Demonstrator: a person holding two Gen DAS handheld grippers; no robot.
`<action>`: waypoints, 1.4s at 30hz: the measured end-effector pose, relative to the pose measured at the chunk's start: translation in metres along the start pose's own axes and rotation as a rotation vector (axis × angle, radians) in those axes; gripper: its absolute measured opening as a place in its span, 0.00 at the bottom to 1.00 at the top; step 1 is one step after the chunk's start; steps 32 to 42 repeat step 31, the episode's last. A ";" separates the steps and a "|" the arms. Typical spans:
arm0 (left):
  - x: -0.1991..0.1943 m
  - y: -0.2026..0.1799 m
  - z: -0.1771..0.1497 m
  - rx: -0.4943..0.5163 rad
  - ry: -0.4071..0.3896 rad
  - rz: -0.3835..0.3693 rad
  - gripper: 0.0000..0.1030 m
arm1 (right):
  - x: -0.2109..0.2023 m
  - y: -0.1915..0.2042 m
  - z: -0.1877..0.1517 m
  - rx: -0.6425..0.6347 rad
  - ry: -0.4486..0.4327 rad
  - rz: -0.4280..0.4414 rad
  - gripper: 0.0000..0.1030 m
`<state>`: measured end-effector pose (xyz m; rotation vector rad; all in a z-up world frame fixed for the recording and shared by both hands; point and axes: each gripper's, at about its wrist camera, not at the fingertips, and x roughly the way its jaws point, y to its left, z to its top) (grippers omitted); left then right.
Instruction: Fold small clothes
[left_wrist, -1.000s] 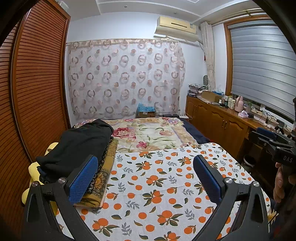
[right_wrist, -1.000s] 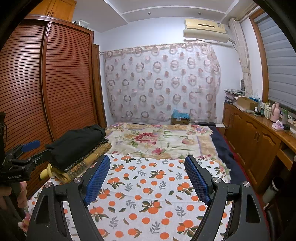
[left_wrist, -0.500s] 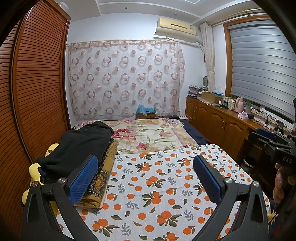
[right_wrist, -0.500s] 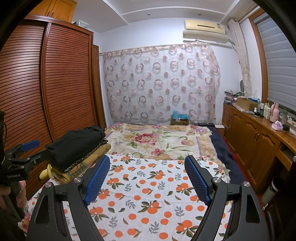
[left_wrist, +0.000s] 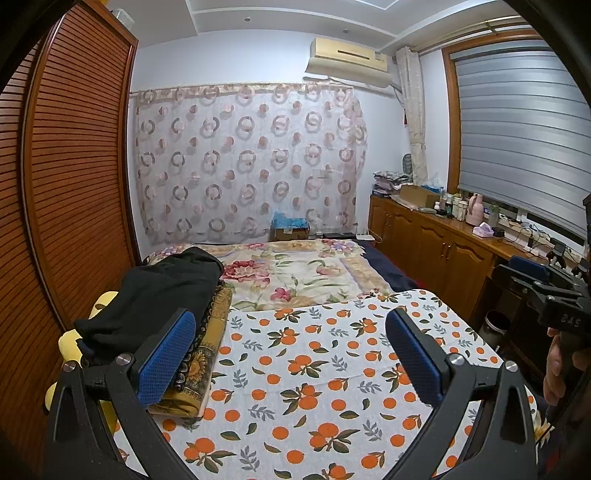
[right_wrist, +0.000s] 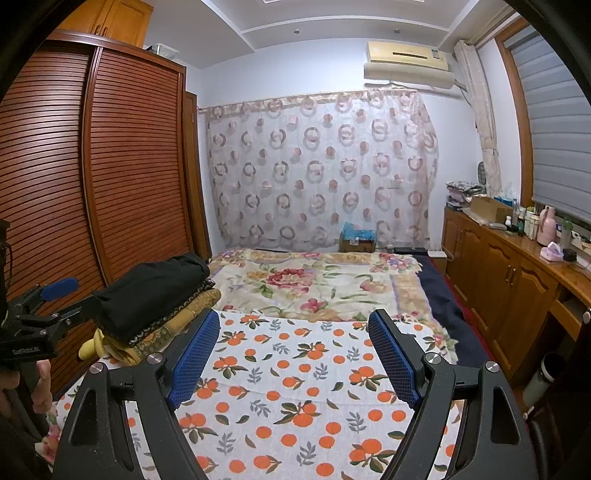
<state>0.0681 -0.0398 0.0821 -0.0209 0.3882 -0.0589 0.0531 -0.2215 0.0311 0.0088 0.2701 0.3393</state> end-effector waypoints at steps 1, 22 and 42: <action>-0.001 0.000 0.003 0.002 0.000 -0.001 1.00 | 0.000 -0.001 0.000 0.000 0.001 0.000 0.82; -0.002 -0.002 0.005 0.003 -0.003 -0.004 1.00 | 0.001 -0.016 -0.001 -0.015 -0.009 0.010 0.82; -0.003 -0.002 0.006 0.005 -0.004 -0.003 1.00 | 0.002 -0.025 -0.001 -0.014 -0.007 0.016 0.82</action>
